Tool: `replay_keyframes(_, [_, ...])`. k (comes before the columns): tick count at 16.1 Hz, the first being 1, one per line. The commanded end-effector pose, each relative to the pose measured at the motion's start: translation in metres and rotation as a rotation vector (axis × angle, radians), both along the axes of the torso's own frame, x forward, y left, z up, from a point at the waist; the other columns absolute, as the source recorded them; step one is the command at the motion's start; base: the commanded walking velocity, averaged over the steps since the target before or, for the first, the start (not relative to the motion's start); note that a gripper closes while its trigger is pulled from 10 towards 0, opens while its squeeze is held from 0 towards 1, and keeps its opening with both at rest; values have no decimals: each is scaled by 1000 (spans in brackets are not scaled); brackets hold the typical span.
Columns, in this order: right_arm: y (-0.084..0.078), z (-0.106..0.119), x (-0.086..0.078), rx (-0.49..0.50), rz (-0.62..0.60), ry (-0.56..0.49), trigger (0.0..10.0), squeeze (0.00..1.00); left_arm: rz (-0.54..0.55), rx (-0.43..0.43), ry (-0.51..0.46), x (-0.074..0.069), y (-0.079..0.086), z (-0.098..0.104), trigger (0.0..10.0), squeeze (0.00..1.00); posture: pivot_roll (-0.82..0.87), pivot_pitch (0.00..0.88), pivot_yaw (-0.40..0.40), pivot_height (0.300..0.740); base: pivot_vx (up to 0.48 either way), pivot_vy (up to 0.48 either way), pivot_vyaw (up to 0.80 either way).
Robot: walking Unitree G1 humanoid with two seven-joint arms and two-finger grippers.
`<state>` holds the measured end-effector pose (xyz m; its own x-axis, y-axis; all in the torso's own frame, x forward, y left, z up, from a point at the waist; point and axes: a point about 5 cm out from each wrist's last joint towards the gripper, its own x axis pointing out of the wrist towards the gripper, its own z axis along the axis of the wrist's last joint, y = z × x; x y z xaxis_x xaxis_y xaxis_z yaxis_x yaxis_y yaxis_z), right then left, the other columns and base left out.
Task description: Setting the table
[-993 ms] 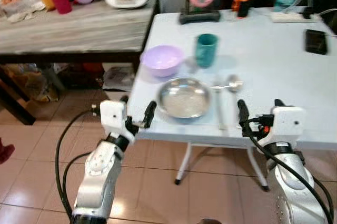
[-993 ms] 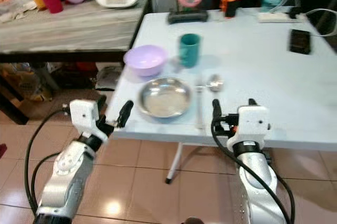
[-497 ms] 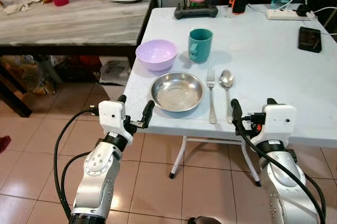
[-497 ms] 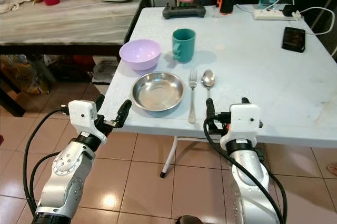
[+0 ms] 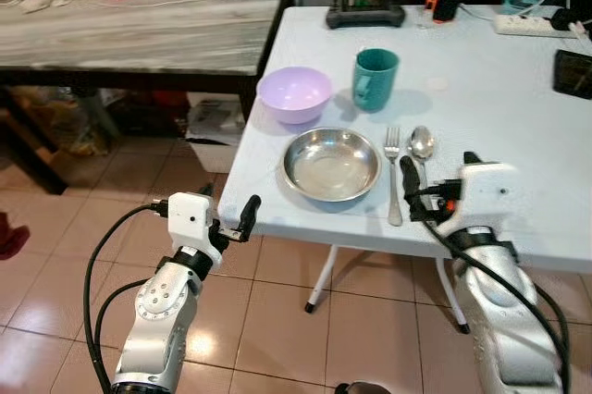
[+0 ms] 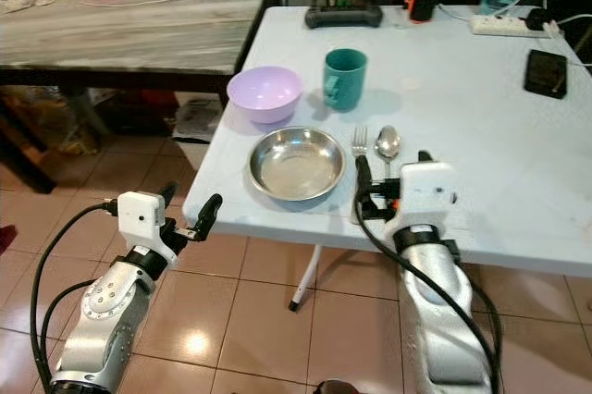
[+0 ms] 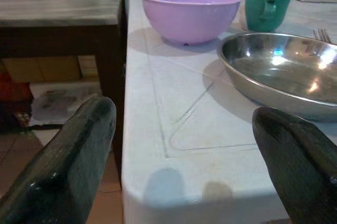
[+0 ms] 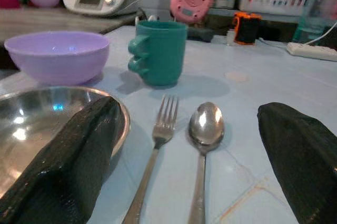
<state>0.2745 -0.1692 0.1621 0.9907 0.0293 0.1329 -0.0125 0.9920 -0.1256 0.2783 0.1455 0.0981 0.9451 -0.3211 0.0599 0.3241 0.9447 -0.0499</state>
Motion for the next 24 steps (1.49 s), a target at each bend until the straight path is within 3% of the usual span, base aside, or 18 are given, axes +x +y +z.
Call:
replay_keyframes(1, [6,1,2,-8,26,-4,10000,0,-10,30,0,-2,3,-2,10000,0,-250,122,75,740,0,0,0])
replay_keyframes(4, [16,0,3,76,69,7,10000,0,-71,60,-2,-9,5,-5,10000,0,-238,124,77,740,0,0,0])
replay_keyframes(6, [19,-2,4,173,170,46,10000,0,-111,81,-6,-11,5,-5,10000,0,-233,127,84,740,0,0,0])
replay_keyframes(12, [5,0,26,137,27,31,10000,0,-148,79,-7,-12,3,-4,10000,0,-222,152,120,740,0,0,0])
replay_keyframes(13, [9,-4,30,240,56,79,10000,0,-173,82,-4,-14,1,-3,10000,0,-221,159,122,740,0,0,0])
replay_keyframes(21, [30,9,57,230,110,56,10000,0,-194,100,1,-18,4,-2,10000,0,-201,186,136,740,0,0,0])
replay_keyframes(24, [40,10,68,214,136,95,10000,0,-200,92,7,-20,0,-4,10000,0,-206,185,124,740,0,0,0])
